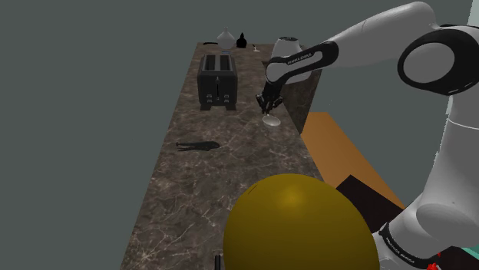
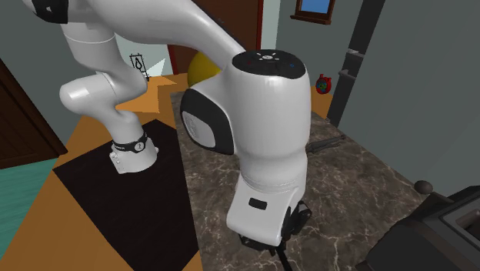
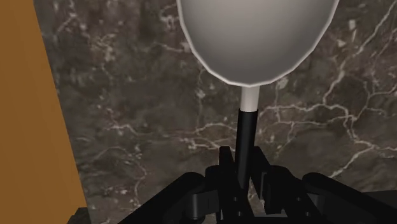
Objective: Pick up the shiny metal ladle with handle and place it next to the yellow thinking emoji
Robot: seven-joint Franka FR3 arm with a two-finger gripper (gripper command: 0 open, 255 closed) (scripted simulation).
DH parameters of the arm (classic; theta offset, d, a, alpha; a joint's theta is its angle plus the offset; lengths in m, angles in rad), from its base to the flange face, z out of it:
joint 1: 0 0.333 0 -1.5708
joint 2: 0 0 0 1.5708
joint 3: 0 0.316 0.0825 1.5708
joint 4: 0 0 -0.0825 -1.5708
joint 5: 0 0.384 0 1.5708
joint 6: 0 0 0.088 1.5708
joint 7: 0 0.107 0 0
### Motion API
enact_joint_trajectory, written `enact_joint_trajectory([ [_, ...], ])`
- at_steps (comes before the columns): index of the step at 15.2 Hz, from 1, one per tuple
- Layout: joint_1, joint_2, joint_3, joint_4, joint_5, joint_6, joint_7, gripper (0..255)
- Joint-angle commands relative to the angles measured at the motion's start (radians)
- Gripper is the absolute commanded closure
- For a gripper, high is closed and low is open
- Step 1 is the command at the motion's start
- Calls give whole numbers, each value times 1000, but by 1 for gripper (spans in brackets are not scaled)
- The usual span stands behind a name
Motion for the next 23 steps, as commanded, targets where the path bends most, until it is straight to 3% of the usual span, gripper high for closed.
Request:
enact_joint_trajectory([
  [1, 0, -11, 0, 12, -1, -23, 1, 255],
  [23, 0, -91, -2, 199, -6, -290, 10, 255],
])
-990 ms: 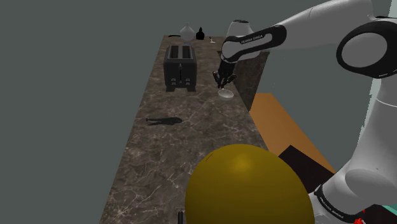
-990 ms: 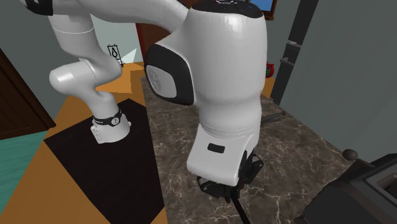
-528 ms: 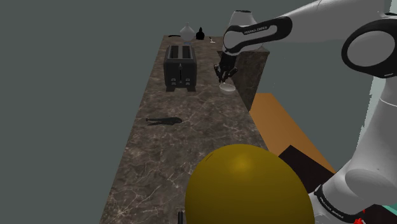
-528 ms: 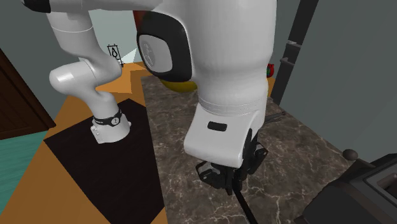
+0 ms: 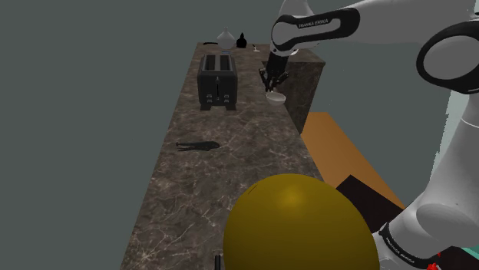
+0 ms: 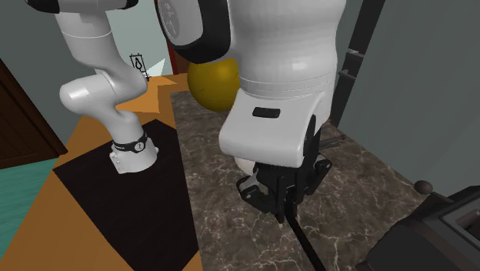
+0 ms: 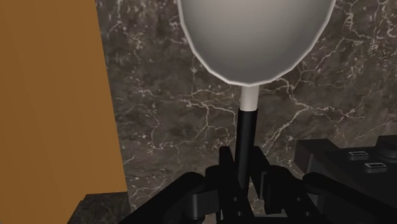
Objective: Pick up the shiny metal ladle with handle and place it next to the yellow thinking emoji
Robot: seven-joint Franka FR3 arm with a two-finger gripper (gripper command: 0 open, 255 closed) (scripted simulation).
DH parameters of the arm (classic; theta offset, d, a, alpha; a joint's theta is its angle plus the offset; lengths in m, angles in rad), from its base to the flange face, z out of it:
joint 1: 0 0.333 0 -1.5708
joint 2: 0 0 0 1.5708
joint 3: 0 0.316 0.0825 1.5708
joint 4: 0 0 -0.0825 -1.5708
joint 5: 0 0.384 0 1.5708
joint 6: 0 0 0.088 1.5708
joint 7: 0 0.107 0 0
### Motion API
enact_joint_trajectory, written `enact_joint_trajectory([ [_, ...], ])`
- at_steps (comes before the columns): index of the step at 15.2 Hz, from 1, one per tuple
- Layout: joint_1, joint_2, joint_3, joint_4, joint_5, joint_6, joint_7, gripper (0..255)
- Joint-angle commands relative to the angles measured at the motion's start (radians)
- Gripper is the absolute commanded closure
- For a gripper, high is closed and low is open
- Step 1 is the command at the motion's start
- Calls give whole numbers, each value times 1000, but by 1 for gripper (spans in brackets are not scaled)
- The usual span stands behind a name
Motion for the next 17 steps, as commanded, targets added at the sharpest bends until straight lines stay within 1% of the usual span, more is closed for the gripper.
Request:
enact_joint_trajectory([
  [1, 1, -2, 0, 26, -1, -28, 2, 255],
  [9, 1, -4, 0, 131, -2, -135, 5, 255],
  [17, 0, 11, 0, 261, -3, -250, 9, 255],
])
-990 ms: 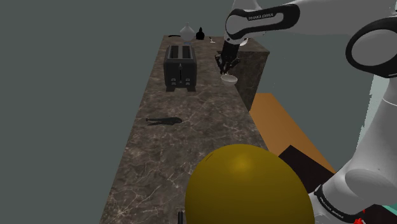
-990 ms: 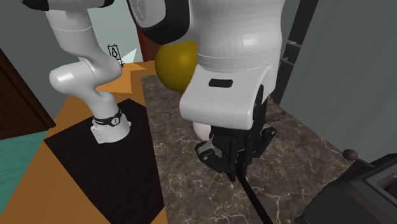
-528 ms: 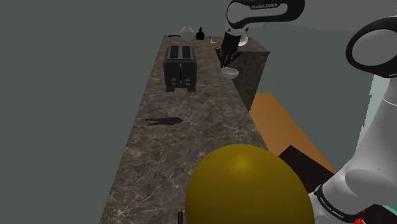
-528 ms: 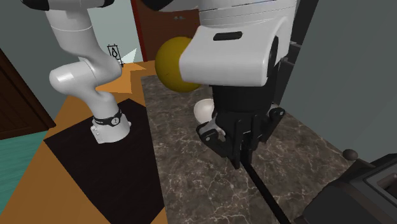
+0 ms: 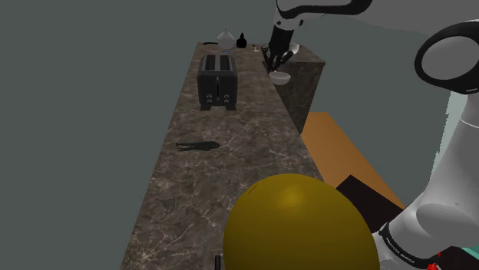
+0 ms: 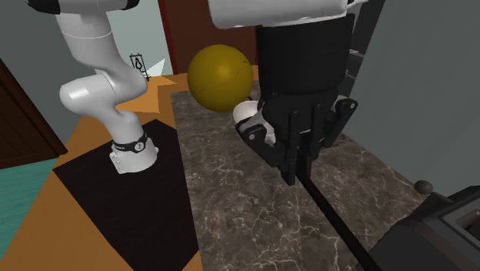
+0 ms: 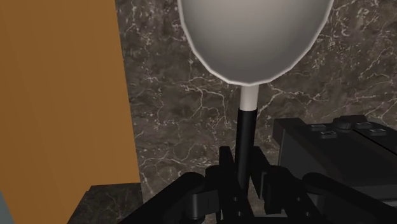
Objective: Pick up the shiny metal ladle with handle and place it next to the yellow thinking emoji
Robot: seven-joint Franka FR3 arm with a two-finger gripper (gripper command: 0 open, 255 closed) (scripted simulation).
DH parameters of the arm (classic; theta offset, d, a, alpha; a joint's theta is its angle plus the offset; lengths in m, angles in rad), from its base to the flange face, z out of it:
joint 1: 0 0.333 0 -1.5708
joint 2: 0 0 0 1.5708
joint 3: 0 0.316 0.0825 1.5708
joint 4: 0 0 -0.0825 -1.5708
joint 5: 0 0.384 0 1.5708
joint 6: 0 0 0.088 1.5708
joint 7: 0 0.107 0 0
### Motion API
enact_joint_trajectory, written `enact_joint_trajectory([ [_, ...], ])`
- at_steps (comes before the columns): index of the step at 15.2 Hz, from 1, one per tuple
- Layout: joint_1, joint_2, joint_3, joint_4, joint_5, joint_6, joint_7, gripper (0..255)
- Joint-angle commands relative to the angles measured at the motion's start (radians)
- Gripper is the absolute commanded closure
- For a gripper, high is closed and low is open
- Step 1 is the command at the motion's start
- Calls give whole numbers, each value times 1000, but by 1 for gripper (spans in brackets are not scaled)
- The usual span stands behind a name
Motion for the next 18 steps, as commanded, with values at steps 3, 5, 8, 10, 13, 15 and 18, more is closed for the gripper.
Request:
enact_joint_trajectory([
  [3, 0, 15, 0, 77, 0, -63, 2, 255],
  [5, 0, 24, 0, 118, -1, -94, 3, 255],
  [8, 0, 43, 0, 187, -1, -144, 4, 255],
  [10, 0, 58, 0, 237, -1, -180, 5, 255],
  [13, -1, 86, 0, 322, -1, -237, 7, 255],
  [15, -1, 110, 0, 388, -1, -279, 8, 255],
  [18, -1, 158, 1, 508, -1, -350, 10, 255],
])
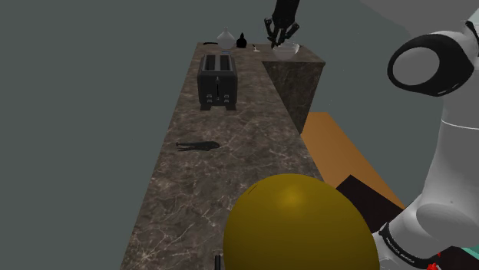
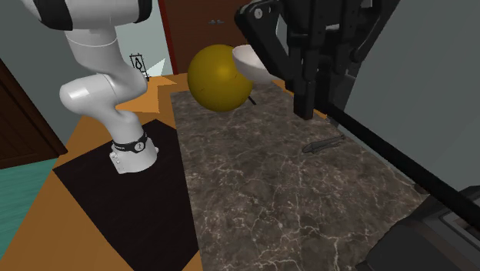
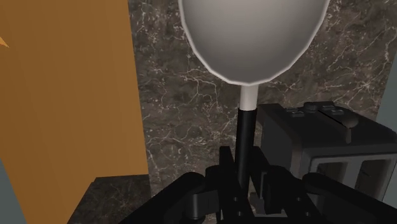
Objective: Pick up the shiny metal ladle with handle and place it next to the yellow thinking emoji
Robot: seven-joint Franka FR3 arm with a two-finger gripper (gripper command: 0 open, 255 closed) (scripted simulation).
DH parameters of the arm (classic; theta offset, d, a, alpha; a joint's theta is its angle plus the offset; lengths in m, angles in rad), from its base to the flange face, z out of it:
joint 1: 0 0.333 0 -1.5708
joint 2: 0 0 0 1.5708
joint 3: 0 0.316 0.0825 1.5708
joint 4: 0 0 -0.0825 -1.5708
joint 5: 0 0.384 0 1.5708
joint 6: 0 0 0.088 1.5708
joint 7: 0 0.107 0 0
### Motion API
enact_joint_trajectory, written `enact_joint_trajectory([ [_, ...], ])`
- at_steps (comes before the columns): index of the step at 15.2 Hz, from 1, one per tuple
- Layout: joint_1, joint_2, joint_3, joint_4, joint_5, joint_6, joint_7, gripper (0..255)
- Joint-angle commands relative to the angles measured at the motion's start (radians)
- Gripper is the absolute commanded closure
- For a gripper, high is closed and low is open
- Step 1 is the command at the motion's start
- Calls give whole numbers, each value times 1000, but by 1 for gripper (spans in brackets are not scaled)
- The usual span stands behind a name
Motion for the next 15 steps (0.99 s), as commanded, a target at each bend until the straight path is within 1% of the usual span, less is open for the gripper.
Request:
enact_joint_trajectory([
  [1, 14, -17, 4, -12, -4, -5, 17, 255],
  [4, 60, -104, 19, -145, -17, 43, 75, 255],
  [7, 104, -167, 40, -238, -30, 73, 137, 255],
  [11, 159, -228, 72, -324, -46, 98, 223, 255],
  [15, 214, -267, 107, -377, -61, 111, 312, 255],
])
